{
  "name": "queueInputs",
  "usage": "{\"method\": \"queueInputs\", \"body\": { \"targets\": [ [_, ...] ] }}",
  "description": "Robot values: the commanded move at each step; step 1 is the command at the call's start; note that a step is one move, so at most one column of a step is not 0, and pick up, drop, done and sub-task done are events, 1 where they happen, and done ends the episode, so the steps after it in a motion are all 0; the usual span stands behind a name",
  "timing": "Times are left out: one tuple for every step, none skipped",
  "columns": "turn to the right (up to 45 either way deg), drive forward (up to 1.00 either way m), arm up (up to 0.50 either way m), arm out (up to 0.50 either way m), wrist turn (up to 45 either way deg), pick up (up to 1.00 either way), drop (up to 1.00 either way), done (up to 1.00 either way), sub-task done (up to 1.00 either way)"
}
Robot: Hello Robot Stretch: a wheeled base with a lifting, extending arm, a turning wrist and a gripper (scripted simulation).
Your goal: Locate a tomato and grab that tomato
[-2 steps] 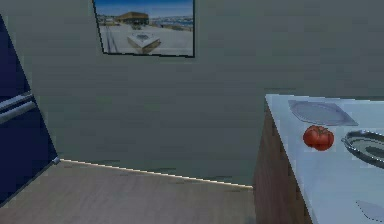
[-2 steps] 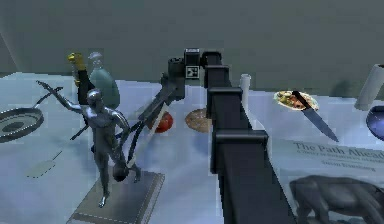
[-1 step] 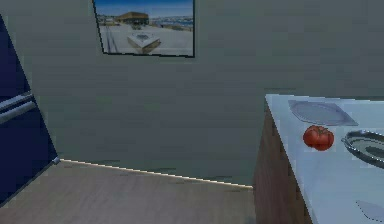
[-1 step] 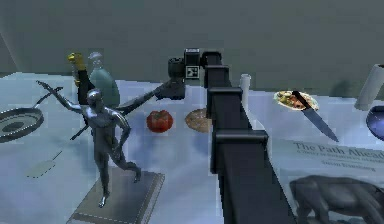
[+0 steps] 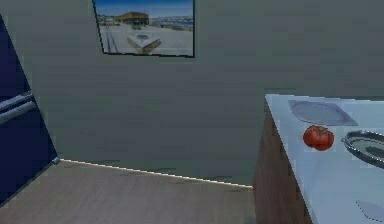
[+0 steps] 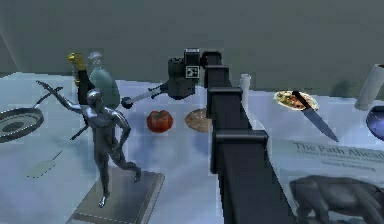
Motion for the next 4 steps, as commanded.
{"method": "queueInputs", "body": {
  "targets": [
    [0.0,0.00,0.00,0.00,15.0,0.00,0.00,0.00,0.00],
    [0.0,0.00,-0.12,0.00,0.0,0.00,0.00,0.00,0.00],
    [0.0,0.00,0.00,0.00,0.0,1.00,0.00,0.00,0.00],
    [0.0,0.00,0.10,0.00,0.0,0.00,0.00,0.00,0.00]
  ]
}}
